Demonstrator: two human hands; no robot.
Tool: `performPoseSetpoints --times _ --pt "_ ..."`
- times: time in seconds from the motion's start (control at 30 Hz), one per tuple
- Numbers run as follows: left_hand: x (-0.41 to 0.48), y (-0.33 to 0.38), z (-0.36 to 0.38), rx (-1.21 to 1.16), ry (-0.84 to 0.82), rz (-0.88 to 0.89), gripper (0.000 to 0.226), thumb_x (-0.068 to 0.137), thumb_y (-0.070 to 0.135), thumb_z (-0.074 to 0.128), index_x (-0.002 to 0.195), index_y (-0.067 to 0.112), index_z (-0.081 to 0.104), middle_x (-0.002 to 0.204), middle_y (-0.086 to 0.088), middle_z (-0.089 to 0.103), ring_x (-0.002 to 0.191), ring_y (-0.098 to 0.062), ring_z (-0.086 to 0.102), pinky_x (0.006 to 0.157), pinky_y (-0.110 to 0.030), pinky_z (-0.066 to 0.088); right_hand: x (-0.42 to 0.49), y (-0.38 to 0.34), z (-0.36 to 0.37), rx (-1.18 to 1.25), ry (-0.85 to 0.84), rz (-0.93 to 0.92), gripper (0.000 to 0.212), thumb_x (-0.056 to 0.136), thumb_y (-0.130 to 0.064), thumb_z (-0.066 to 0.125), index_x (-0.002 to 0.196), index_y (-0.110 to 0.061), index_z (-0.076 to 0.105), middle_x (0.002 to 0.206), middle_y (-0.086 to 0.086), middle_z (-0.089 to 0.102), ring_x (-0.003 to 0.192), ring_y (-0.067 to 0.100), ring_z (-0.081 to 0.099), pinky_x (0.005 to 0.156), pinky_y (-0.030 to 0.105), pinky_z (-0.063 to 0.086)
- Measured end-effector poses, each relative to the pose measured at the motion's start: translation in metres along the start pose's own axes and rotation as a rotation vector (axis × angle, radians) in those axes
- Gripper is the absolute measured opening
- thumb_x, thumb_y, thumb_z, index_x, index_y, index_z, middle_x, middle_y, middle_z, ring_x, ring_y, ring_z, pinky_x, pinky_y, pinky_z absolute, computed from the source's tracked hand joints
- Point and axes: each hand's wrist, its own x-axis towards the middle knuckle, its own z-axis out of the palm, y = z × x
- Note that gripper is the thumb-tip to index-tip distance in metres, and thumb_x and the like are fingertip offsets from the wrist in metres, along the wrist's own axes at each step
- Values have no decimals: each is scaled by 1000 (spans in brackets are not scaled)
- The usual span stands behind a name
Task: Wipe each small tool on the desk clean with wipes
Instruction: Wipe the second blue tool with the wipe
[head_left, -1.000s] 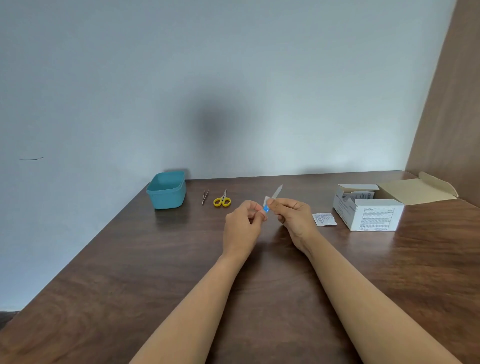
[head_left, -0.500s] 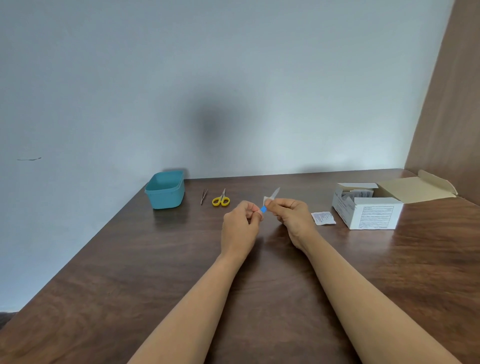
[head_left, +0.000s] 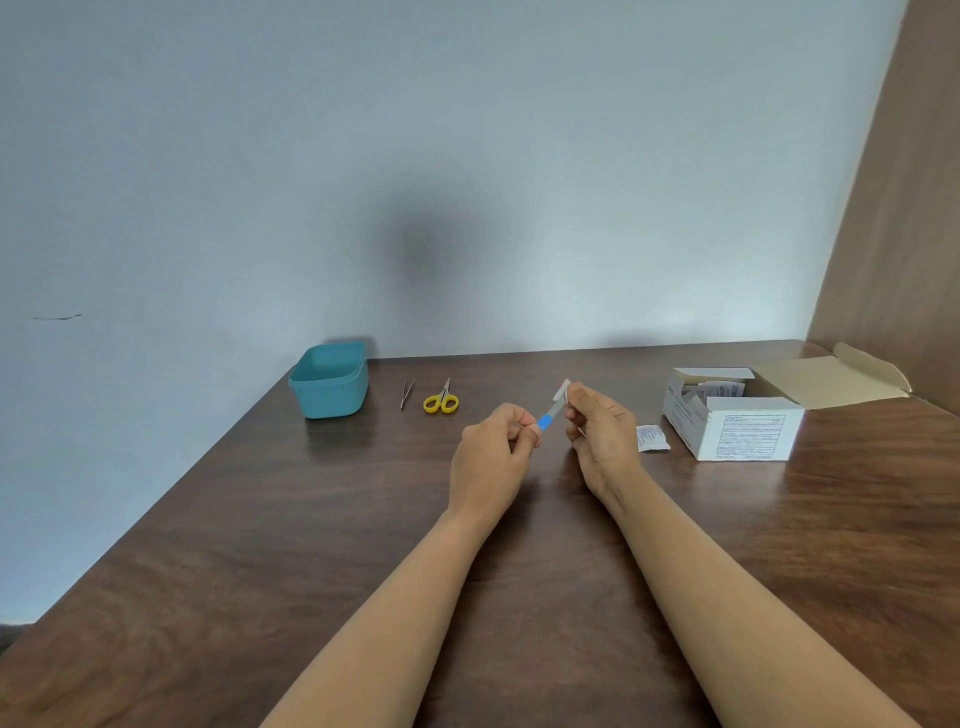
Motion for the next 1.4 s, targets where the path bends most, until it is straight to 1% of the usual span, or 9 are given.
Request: performPoseSetpoints --times 0.17,0.27,0.43,0.57,0.8,0.93,1.1,1.23,1.4 --pt "0 -1 0 9 -6 18 6 90 26 59 86 24 62 75 10 72 74 -9 65 73 -39 54 2 0 -2 59 27 15 11 81 -5 71 73 -14 73 56 -5 54 53 5 41 51 17 35" --pt "0 -1 0 15 -11 23 5 90 26 59 87 24 63 75 10 71 74 -10 65 72 -39 54 3 0 -2 84 52 22 12 75 -8 77 65 -14 74 58 -3 53 51 4 41 48 16 35" --pt "0 0 0 26 -18 35 6 90 27 59 87 24 63 75 9 71 71 -10 63 70 -38 54 1 0 -1 46 67 16 14 81 -16 74 68 -13 69 52 -7 53 50 3 44 51 17 38" --pt "0 0 -1 28 -12 26 5 90 26 60 86 24 64 75 10 71 70 -9 63 70 -36 53 2 0 -1 38 46 10 12 87 -13 66 76 -14 71 51 -10 56 53 2 46 56 19 37" --pt "0 2 -2 36 -21 32 6 91 26 59 88 23 64 77 9 71 73 -9 63 70 -36 54 2 -2 -1 104 100 16 12 76 -8 77 68 -14 70 52 -8 55 55 6 40 54 20 33" --pt "-1 2 -2 27 -12 22 6 90 26 60 87 23 65 76 9 71 73 -9 63 70 -36 53 3 -1 -1 84 66 1 12 84 -15 71 72 -13 71 55 -7 54 51 3 43 52 16 34" --pt "0 1 -2 13 -1 -1 6 88 23 61 85 23 65 75 9 71 73 -9 63 71 -35 53 6 1 -4 58 -25 26 15 93 -16 59 82 -13 70 63 -4 56 56 3 44 51 14 37" --pt "0 -1 -3 -10 21 -22 8 88 20 61 82 22 65 73 7 71 71 -9 64 71 -34 53 3 1 -4 52 -87 55 9 88 -11 64 82 -8 69 59 -5 56 53 2 46 49 13 37" --pt "0 -1 -5 -26 40 -44 8 88 18 61 82 22 65 74 7 71 71 -8 64 71 -31 52 3 1 -4 -24 -91 50 2 82 -8 71 82 -7 72 66 0 55 54 5 43 48 12 37"
